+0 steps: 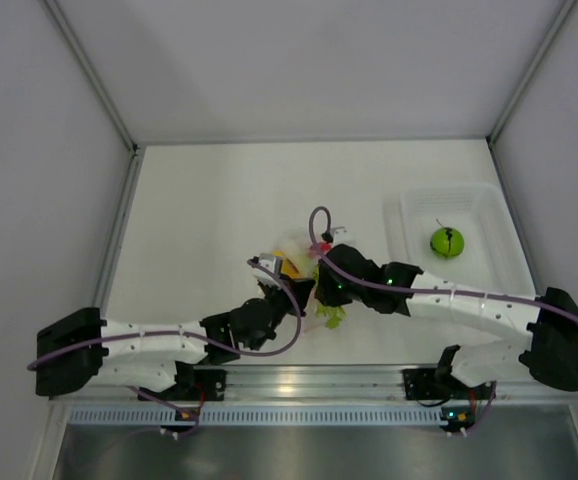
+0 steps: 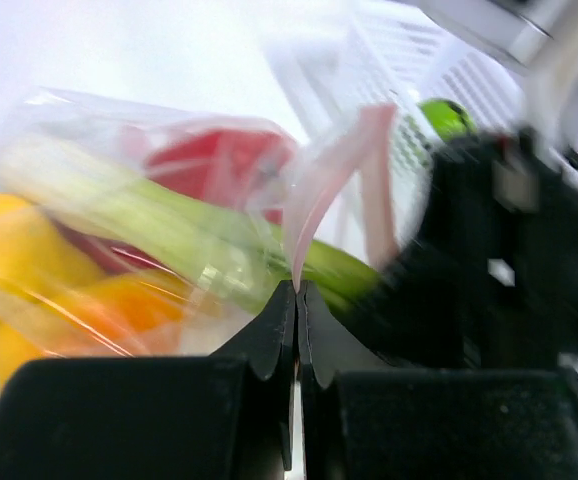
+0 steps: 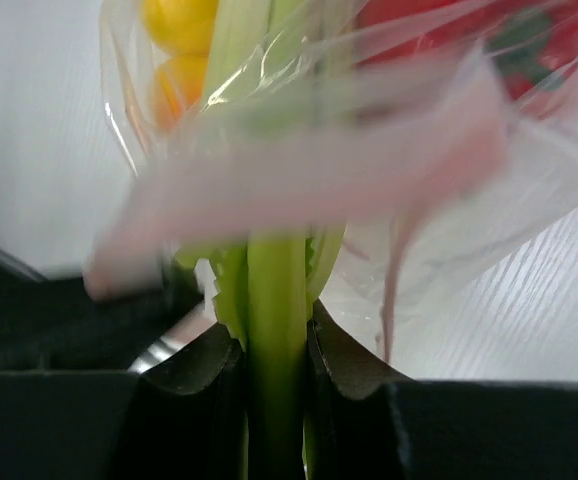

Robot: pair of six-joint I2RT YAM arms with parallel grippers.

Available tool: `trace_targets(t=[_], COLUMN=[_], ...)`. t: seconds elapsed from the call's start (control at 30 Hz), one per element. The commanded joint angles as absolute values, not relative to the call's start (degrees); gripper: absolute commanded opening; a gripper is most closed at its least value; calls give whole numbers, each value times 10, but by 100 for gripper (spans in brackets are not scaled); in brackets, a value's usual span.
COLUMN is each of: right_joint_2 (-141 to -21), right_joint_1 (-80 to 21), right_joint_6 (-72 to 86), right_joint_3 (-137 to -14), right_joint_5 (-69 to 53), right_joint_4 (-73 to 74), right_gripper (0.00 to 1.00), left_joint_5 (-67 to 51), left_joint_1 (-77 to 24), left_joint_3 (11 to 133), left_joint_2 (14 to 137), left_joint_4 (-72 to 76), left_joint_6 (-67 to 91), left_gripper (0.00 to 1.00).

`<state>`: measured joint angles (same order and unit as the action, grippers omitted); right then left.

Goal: Open the zip-top bag and remove the fake food
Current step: Pick up the fake vegetable from the zipper food storage bag.

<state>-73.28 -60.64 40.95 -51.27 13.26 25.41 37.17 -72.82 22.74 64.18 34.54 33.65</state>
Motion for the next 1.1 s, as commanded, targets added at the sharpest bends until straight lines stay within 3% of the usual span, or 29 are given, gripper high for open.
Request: trace_targets(t=[0.0,0.4,0.67,1.07], right_joint_2=[-690,-629,-640,-624], right_joint_1=[-626,-650,-648,-616], right_joint_6=[405,402,339,299], right_joint_3=[-503,-479,-592,-630], right_joint_5=[72,29,47,86], right_joint_4=[272,253,403,525], right_gripper=[0,0,0,0], left_joint_5=[494,537,559,582], left_joint_1=[-712,-712,-712,-713], left_joint_3=[230,272,271,246], left_joint_2=[661,695,725,703], left_joint_4=[351,352,351,352], left_joint_6=[362,372,395,414], left_gripper=[0,0,0,0])
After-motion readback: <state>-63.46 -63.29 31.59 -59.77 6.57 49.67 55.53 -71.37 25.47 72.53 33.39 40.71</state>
